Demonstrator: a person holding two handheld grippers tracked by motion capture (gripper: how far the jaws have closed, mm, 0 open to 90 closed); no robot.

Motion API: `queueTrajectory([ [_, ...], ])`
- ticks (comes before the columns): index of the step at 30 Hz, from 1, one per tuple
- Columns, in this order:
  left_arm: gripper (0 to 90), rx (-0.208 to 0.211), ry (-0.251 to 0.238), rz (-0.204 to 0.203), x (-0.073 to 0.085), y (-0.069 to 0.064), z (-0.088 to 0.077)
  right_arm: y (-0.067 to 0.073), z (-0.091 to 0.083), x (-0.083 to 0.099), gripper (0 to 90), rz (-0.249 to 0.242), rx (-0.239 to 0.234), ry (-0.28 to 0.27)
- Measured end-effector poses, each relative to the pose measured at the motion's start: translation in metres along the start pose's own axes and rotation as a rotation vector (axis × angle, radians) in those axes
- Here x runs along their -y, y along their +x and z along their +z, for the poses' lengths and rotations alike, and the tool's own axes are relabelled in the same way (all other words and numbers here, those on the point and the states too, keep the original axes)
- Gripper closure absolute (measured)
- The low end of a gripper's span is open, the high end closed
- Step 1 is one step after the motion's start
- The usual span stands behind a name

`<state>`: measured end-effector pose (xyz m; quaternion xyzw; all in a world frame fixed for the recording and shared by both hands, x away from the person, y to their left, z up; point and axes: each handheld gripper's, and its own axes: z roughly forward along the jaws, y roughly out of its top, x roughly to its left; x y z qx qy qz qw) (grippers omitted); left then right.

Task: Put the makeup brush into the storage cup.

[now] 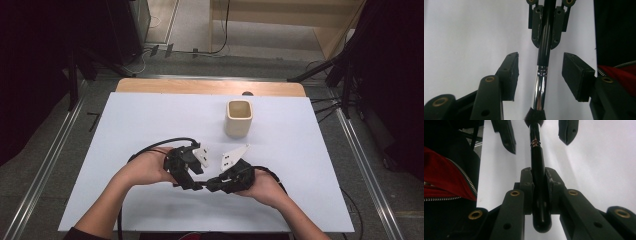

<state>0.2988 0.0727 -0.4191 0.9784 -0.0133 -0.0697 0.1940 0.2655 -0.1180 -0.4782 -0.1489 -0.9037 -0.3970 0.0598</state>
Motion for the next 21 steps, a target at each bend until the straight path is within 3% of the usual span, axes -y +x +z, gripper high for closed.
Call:
queueTrajectory([
  [4, 41.1, 0.009, -0.043, -0.037, 0.006, 0.004, -0.003, 0.0, -0.004, 0.001, 79.9, 0.01, 0.003, -0.002],
  [6, 39.9, 0.034, -0.06, -0.06, 0.01, 0.008, -0.005, -0.001, -0.007, 0.002, 79.9, 0.009, 0.008, -0.009],
  [8, 39.5, 0.026, -0.077, -0.076, 0.013, 0.009, -0.006, -0.001, -0.009, 0.003, 79.9, 0.016, 0.013, -0.013],
  [12, 38.7, 0.053, -0.109, -0.113, 0.017, 0.011, -0.008, -0.002, -0.012, 0.004, 79.9, 0.023, 0.025, -0.017],
  [21, 30.0, 0.042, -0.179, -0.198, 0.031, 0.012, -0.012, -0.003, -0.019, 0.01, 79.9, 0.042, 0.043, -0.024],
])
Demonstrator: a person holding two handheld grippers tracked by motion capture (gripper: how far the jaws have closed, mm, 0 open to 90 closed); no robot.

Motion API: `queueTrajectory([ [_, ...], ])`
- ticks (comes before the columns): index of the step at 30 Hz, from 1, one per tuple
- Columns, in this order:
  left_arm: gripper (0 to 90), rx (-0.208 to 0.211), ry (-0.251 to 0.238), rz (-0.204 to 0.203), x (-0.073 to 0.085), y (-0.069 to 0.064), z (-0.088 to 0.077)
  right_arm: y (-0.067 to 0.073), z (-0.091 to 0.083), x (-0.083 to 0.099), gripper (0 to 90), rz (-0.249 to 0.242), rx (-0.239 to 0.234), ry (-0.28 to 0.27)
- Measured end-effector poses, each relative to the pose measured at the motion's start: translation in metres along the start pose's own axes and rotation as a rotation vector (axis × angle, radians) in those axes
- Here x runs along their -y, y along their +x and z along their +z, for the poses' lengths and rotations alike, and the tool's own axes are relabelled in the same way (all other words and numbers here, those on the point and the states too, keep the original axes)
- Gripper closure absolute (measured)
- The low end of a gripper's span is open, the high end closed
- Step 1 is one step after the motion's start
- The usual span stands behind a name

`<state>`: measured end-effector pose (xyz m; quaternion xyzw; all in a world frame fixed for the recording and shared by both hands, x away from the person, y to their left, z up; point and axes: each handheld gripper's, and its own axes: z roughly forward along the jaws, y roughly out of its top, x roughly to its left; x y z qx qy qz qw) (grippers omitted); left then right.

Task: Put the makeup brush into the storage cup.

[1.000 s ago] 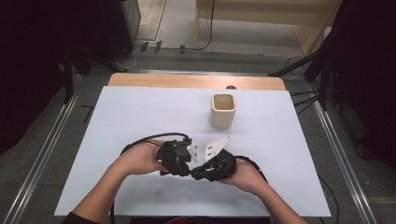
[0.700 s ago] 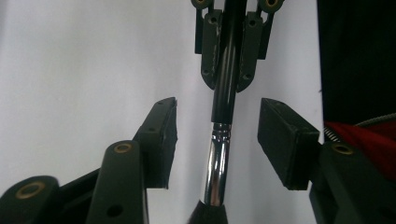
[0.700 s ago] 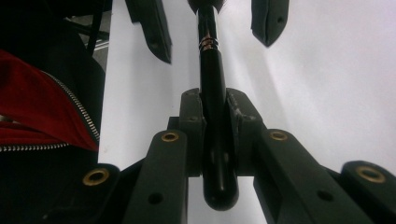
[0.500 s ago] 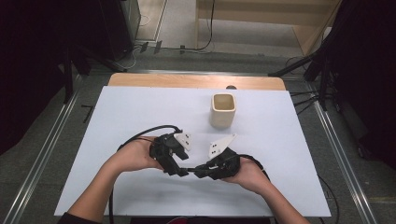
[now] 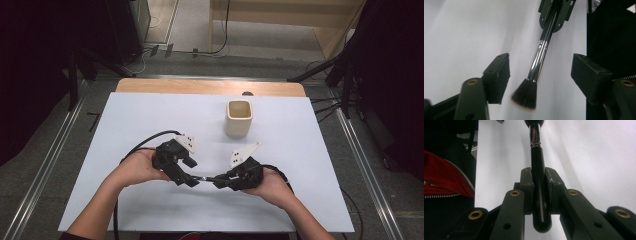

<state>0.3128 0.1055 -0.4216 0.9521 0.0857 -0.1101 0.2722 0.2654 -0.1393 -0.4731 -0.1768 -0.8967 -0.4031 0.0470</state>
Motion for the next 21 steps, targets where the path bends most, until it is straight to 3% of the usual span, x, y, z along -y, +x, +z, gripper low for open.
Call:
queueTrajectory([
  [11, 24.8, -0.012, -0.064, -0.053, 0.015, -0.001, -0.005, 0.001, -0.013, 0.008, 79.9, 0.059, 0.046, -0.019],
  [16, 26.2, -0.063, -0.098, -0.079, 0.02, -0.004, -0.008, 0.003, -0.018, 0.011, 79.9, 0.083, 0.07, -0.027],
  [21, 26.8, -0.087, -0.142, -0.133, 0.024, -0.005, -0.009, 0.004, -0.022, 0.016, 79.8, 0.109, 0.099, -0.044],
])
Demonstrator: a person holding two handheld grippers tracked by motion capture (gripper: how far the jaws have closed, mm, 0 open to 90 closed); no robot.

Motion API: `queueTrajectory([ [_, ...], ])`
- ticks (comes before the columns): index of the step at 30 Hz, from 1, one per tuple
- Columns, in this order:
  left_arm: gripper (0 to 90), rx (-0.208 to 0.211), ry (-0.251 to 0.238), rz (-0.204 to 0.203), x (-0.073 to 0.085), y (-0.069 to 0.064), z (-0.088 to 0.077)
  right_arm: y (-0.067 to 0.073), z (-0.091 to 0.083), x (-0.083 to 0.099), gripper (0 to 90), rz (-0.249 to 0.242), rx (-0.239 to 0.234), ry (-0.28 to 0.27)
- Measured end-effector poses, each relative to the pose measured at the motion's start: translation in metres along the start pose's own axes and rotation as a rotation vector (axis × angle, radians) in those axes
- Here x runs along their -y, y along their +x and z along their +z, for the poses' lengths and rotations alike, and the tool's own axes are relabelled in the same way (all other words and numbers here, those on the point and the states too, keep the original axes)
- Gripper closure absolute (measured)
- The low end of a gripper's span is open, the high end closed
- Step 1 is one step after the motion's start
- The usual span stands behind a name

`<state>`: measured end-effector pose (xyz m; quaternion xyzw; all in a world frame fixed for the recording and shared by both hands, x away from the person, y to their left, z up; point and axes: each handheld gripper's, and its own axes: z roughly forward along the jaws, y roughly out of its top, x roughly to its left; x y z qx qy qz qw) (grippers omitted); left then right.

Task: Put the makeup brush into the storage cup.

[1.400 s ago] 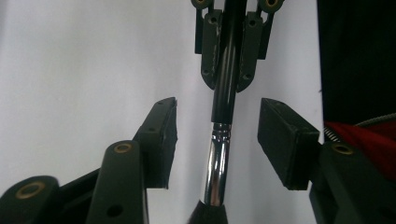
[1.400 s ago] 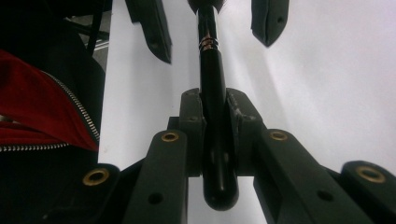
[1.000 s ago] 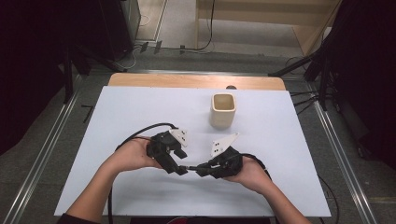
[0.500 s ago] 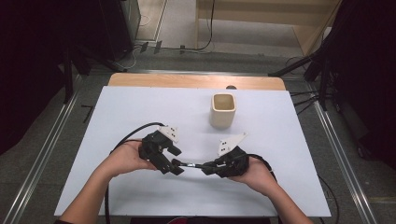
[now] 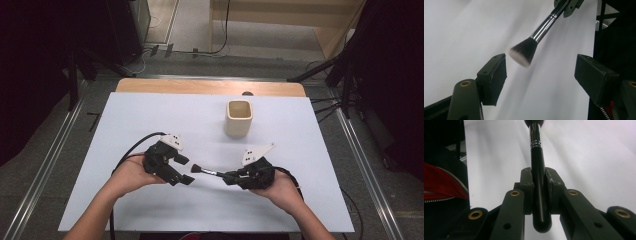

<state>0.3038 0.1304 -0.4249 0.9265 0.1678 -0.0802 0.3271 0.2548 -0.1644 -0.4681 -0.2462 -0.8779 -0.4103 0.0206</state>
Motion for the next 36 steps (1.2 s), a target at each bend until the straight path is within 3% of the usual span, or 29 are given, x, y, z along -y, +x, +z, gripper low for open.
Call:
queueTrajectory([
  [8, 27.8, -0.013, -0.059, -0.067, 0.005, -0.002, -0.003, 0.004, -0.004, 0.008, 79.8, 0.059, 0.074, -0.024],
  [13, 26.4, -0.028, -0.086, -0.096, 0.009, -0.005, -0.001, 0.009, -0.005, 0.008, 79.8, 0.081, 0.101, -0.062],
  [17, 26.2, -0.034, -0.127, -0.142, 0.012, -0.005, -0.001, 0.015, -0.007, 0.009, 79.8, 0.088, 0.148, -0.067],
  [22, 26.7, -0.072, -0.161, -0.164, 0.015, -0.009, 0.0, 0.018, -0.009, 0.009, 79.8, 0.129, 0.18, -0.1],
  [24, 28.1, -0.102, -0.204, -0.164, 0.018, -0.012, 0.0, 0.019, -0.009, 0.009, 79.8, 0.134, 0.185, -0.116],
  [28, 30.4, -0.091, -0.251, -0.19, 0.021, -0.016, 0.0, 0.021, -0.006, 0.005, 79.8, 0.133, 0.212, -0.137],
  [30, 30.1, -0.086, -0.252, -0.2, 0.021, -0.017, 0.002, 0.021, -0.003, 0.004, 79.8, 0.156, 0.219, -0.139],
  [33, 29.7, -0.102, -0.242, -0.195, 0.021, -0.018, 0.005, 0.022, 0.002, 0.002, 79.8, 0.189, 0.218, -0.154],
  [36, 31.5, -0.116, -0.266, -0.185, 0.022, -0.021, 0.004, 0.026, 0.007, -0.001, 79.7, 0.213, 0.22, -0.183],
])
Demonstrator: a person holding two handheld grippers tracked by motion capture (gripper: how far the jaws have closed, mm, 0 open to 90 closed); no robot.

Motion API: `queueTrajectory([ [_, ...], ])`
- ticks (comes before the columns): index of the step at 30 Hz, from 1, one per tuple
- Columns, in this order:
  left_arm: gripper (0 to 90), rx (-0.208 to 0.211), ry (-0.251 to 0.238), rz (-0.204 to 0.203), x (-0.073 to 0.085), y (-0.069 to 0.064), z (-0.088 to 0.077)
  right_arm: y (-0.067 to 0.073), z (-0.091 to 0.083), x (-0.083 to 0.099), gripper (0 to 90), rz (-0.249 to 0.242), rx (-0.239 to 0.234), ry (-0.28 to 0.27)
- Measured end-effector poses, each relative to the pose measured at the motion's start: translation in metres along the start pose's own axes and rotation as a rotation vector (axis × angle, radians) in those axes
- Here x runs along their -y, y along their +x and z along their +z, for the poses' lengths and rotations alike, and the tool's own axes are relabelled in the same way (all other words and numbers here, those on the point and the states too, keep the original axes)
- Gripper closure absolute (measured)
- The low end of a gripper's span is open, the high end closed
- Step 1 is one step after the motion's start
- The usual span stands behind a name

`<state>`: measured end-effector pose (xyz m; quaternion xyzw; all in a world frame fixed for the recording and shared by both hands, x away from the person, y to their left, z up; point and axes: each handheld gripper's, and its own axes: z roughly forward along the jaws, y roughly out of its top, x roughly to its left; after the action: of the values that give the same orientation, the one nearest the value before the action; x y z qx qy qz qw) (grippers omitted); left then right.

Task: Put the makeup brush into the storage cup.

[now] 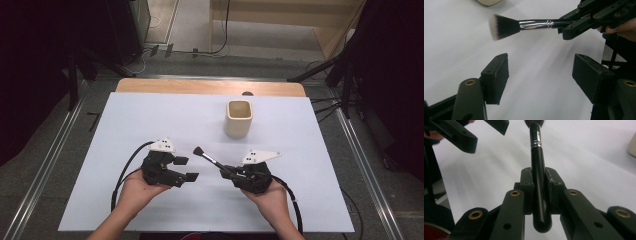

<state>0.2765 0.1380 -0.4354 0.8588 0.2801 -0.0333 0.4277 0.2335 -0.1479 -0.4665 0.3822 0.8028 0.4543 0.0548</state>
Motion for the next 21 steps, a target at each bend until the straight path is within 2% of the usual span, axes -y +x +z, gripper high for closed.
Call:
queueTrajectory([
  [4, 31.4, 0.007, -0.002, -0.01, 0.0, -0.001, 0.0, 0.006, 0.006, 0.002, 79.8, 0.029, 0.015, -0.025],
  [7, 30.6, 0.021, -0.009, -0.038, 0.001, 0.0, 0.001, 0.01, 0.009, 0.004, 79.8, 0.057, 0.019, -0.051],
  [12, 31.2, 0.022, -0.016, -0.045, 0.001, 0.001, 0.001, 0.016, 0.01, 0.008, 79.8, 0.095, 0.019, -0.086],
  [18, 29.3, 0.029, -0.019, -0.07, 0.002, 0.002, 0.003, 0.023, 0.011, 0.021, 79.8, 0.1, 0.044, -0.125],
  [21, 28.8, 0.029, -0.019, -0.08, 0.002, 0.001, 0.004, 0.026, 0.011, 0.026, 79.7, 0.119, 0.048, -0.161],
])
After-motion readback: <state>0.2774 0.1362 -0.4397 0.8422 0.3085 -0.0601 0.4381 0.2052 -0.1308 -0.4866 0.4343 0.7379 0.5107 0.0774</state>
